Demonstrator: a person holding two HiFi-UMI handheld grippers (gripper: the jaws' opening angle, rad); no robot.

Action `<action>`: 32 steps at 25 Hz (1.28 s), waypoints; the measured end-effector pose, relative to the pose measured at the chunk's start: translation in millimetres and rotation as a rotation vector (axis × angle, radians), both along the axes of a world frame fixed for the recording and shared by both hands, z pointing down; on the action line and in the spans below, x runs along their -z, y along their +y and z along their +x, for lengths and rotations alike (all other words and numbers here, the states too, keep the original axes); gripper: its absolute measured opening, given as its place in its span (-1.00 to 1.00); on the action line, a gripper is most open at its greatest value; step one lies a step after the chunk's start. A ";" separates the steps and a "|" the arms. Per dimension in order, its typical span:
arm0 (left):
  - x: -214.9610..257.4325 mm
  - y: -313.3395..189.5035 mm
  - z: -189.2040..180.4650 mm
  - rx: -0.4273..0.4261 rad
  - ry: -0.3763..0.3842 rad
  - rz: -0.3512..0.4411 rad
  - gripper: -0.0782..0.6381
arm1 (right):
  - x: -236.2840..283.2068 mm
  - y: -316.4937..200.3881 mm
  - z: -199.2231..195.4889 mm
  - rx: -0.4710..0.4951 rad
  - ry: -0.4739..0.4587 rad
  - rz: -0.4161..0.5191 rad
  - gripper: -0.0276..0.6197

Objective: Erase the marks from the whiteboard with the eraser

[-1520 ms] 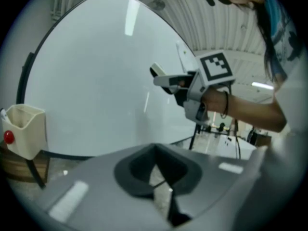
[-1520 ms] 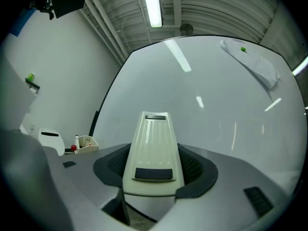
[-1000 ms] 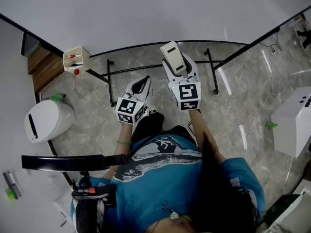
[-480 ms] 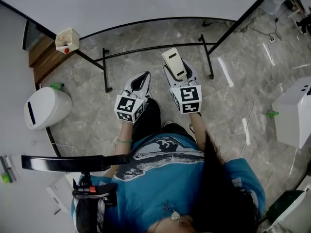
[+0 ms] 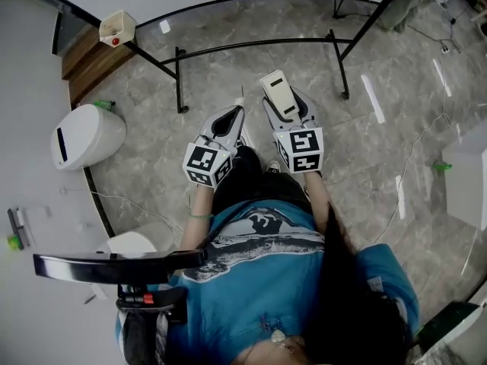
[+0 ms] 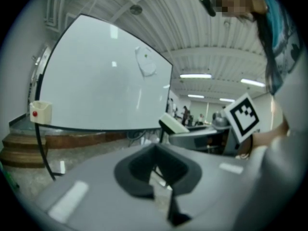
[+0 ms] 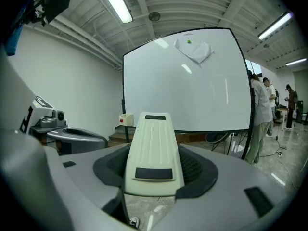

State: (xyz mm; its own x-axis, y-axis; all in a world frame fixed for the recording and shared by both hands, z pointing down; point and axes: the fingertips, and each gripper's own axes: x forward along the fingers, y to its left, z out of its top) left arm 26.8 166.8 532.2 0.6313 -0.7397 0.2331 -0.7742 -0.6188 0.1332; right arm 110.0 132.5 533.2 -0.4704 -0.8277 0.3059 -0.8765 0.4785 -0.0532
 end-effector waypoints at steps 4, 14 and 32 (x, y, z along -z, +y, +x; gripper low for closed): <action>4.3 15.6 -10.6 0.020 0.003 0.009 -0.77 | 0.3 15.3 -11.9 0.025 -0.006 -0.002 -0.10; 2.9 54.3 -64.0 0.051 0.011 0.015 -0.77 | -8.3 55.4 -67.5 0.066 0.010 -0.035 -0.10; -0.6 138.3 -204.8 0.008 0.029 0.027 -0.77 | -23.1 153.6 -216.4 0.049 -0.006 -0.092 -0.10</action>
State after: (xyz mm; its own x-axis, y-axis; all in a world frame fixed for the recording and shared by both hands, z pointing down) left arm -178.0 305.1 532.7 0.6317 -0.7504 0.1944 -0.7751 -0.6164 0.1390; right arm -106.4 286.2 556.3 -0.5112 -0.7723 0.3770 -0.8520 0.5132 -0.1039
